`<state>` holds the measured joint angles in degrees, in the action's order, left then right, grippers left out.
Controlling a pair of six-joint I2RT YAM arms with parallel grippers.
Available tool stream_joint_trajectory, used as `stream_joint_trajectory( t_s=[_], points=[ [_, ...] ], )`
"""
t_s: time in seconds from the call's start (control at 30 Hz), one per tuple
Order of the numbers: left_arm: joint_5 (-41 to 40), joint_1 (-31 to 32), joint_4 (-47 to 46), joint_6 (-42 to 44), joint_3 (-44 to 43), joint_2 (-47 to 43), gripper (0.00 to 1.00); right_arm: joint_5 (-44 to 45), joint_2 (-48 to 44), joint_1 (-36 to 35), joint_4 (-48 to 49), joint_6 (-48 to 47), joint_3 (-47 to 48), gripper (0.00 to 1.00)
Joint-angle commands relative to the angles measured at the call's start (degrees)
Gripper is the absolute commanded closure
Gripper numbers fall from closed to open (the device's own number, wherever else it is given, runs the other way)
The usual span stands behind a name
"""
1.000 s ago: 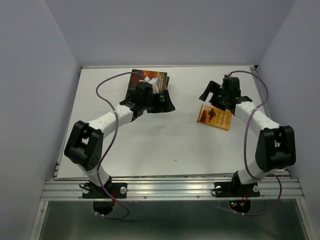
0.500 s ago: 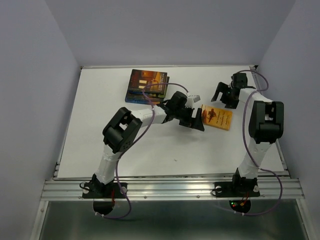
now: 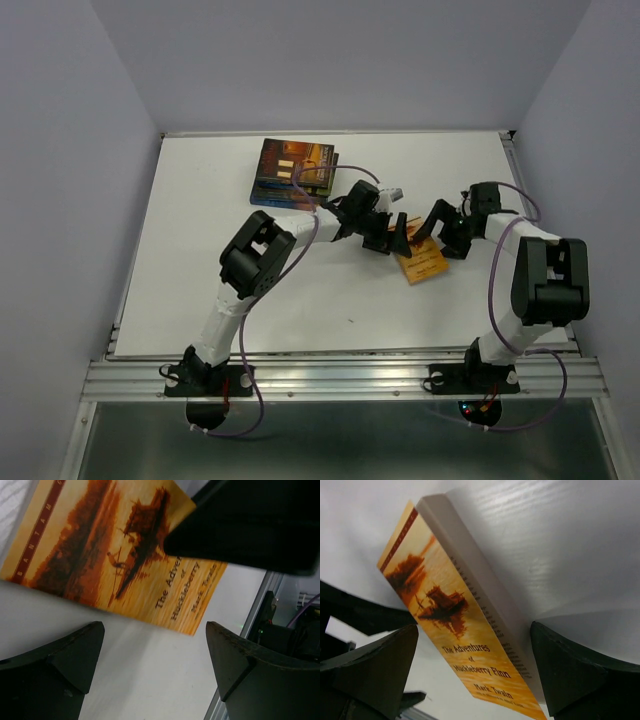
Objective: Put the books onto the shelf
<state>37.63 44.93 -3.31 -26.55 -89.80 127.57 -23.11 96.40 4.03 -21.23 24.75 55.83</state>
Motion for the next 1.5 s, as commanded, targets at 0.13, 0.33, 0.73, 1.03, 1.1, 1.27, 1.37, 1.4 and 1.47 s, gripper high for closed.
stream_joint_trajectory(
  t_s=[0.13,0.33,0.73,1.03,1.1,1.27,1.37,1.4,1.47],
  points=[
    [-2.81,-0.45,1.64,-2.28,-5.04,3.57,0.13,-8.97,-3.94,-1.40,1.90,1.44,-3.89,0.02],
    [-4.31,-0.54,1.82,-2.98,-3.37,2.25,0.13,-10.28,-6.75,-1.92,1.72,1.17,-0.30,0.07],
    [-3.88,-0.54,0.24,-4.22,-1.87,1.46,0.12,-18.61,-6.84,-1.92,1.46,1.09,1.12,0.45],
    [-2.30,-1.33,-1.78,-5.27,-0.99,1.28,0.12,-22.49,-4.29,-2.45,0.32,-1.46,-2.13,0.56],
    [-1.86,-1.51,-2.48,-5.62,-0.64,1.10,0.12,-22.33,-3.50,-2.45,0.23,-1.90,-2.05,0.58],
    [-1.33,-1.77,-3.54,-5.89,0.50,0.23,0.12,-18.83,-1.66,-2.98,-0.74,-2.08,-1.78,0.70],
    [-1.50,-1.95,-4.25,-6.24,1.64,-0.65,0.12,-15.04,-2.44,-2.98,-0.74,-1.73,-1.34,0.81],
    [-1.50,-2.12,-4.60,-6.50,1.91,-0.91,0.12,-14.07,-2.88,-2.98,-0.74,-1.55,-0.91,0.84],
    [-1.24,-2.82,-5.12,-6.85,3.13,-1.97,0.12,-11.96,-4.98,-2.98,-0.83,-1.55,-0.29,0.90]
  ],
)
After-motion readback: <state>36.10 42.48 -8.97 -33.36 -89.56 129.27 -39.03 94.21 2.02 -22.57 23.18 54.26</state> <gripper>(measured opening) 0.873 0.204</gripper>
